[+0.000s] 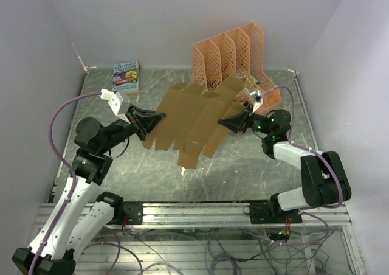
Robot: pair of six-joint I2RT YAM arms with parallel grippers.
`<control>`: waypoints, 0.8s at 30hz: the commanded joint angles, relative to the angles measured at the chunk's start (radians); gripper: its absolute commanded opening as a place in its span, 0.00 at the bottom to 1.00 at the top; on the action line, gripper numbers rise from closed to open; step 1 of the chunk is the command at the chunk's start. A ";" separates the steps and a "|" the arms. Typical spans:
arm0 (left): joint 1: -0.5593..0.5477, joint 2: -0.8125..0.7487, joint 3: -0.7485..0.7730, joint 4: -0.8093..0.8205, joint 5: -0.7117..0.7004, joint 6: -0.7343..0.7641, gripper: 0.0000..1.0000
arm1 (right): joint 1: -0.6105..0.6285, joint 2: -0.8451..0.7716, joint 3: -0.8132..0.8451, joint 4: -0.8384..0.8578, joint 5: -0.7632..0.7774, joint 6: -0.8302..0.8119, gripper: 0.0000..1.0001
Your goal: Fold the paper box
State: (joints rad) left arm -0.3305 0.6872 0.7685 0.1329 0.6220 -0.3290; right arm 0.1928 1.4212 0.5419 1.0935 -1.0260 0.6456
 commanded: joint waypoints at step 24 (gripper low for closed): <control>0.007 0.035 -0.016 0.005 -0.055 -0.001 0.07 | 0.010 0.002 0.063 -0.223 0.003 -0.086 0.13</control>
State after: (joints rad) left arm -0.3305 0.7174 0.7467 0.1326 0.5713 -0.3317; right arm 0.1894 1.4128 0.5652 0.9474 -1.0393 0.6106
